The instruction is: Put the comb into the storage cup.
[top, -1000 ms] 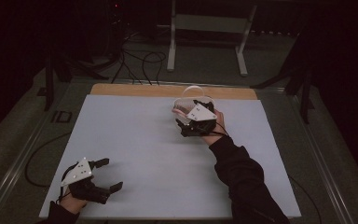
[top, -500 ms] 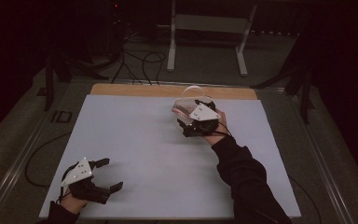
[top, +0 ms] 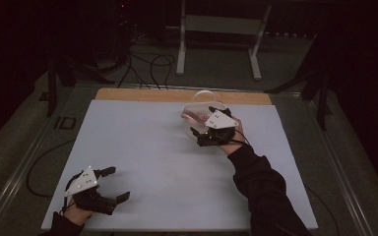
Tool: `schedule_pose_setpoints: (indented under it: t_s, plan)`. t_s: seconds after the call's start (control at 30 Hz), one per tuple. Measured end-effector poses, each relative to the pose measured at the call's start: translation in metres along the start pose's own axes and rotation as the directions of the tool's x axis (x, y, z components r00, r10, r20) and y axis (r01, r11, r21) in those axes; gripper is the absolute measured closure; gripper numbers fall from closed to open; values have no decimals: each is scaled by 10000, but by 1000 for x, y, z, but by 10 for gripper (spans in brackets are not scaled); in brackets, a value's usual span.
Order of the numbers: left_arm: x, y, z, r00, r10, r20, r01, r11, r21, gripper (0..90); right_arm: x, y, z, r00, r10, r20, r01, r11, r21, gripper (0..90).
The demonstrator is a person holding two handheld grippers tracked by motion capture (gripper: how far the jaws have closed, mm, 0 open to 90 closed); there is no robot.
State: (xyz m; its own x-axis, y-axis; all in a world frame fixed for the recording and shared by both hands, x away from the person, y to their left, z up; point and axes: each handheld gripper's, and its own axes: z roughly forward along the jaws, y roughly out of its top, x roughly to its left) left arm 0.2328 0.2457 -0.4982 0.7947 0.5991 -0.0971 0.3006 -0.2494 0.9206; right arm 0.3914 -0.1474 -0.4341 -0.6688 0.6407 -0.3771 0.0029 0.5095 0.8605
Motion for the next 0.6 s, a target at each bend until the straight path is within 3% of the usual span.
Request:
schedule_pose_setpoints:
  t_s: [0.3, 0.6]
  plan:
    - [0, 0, -1, 10000, 24, -34, -24, 10000, -38, 0, -5, 0, -12, 9997, 248, -62, -248, 9997, -34, 81]
    - [0, 0, -1, 10000, 47, -39, -47, 10000, -2, 0, -8, -8, -24, 9951, 968, -204, -969, 9953, -33, 81]
